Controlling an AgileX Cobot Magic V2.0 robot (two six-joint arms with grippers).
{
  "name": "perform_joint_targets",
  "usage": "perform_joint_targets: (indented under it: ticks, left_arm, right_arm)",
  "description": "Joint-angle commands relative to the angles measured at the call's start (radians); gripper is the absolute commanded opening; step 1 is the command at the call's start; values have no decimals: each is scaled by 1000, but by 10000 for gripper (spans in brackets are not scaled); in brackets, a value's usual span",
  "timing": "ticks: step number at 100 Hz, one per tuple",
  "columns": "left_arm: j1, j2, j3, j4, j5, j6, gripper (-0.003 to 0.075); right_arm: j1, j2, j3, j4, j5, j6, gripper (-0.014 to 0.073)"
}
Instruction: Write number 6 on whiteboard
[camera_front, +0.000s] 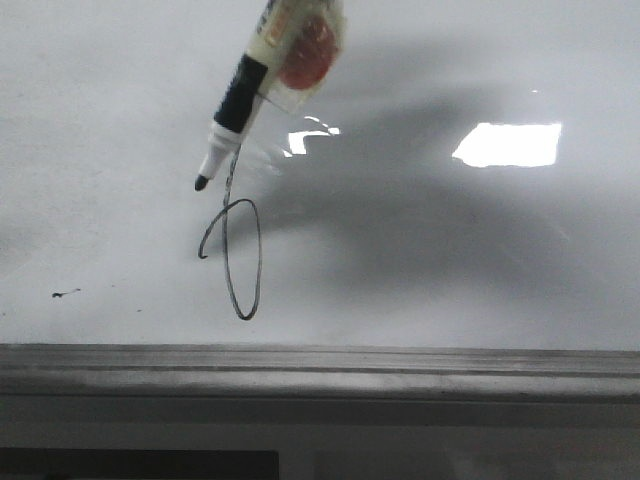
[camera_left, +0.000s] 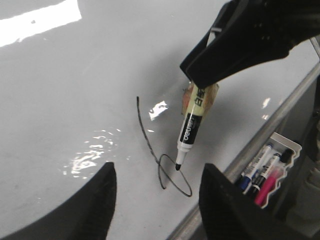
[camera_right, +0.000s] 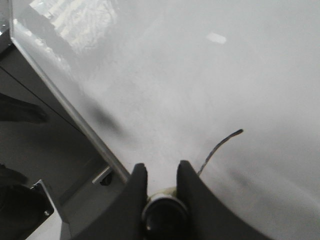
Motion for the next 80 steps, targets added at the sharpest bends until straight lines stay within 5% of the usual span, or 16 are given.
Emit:
perform_joint_targets:
  ticks: [1,18,40,47,62,80]
  left_arm:
    - [-54,61,-34,-21,-77,3,344]
    - [-175,233,-34,-1,-236,31,344]
    - [-183,355,-34,-3,-313,29,333]
    - [-183,357,-34,-5,-304,25,262]
    - [-183,348,-34,-7,-299,25,-15]
    - [-183,335,-34,-9,-297,25,-19]
  right_arm:
    - [19,-33,-32,6,-22,-14,-64]
    - [80,-31,-28,6,-17,-14,-64]
    - [107,-31,-28,6,-13,-14,-64]
    - [107,-31,-28,3,-13,-14,-64]
    - [107,-31,-28,-16,-13,-14,-64]
    - [107,-31,-28,-27,-13,-14,-64]
